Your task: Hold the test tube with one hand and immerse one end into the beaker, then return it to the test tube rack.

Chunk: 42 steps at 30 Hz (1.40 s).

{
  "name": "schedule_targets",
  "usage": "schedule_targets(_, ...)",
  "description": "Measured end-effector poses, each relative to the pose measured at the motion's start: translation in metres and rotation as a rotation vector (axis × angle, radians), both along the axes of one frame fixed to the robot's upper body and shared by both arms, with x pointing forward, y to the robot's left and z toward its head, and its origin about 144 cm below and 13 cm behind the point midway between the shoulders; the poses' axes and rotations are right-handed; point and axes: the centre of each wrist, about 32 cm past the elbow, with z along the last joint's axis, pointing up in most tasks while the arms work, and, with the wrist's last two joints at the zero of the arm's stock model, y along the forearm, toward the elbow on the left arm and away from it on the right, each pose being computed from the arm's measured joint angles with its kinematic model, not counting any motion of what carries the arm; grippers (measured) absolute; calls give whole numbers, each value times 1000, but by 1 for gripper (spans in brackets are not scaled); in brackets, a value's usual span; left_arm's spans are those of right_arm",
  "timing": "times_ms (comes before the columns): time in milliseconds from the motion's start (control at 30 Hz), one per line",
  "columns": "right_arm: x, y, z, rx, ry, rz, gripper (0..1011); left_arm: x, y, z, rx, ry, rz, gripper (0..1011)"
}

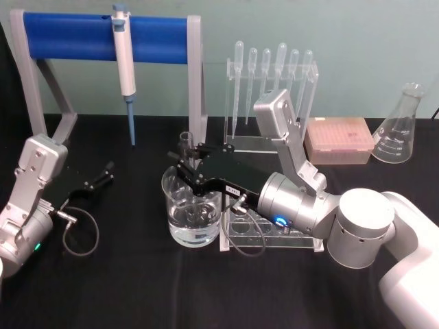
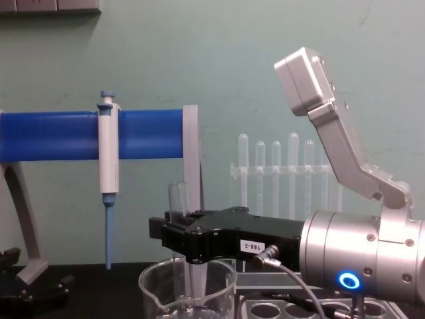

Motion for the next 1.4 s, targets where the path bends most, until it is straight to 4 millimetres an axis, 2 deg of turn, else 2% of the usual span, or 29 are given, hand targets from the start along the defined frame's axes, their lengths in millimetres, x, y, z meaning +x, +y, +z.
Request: schedule_targets(1400,0,0,0,0,0,0,225,0,0,0,0,0,0,1000)
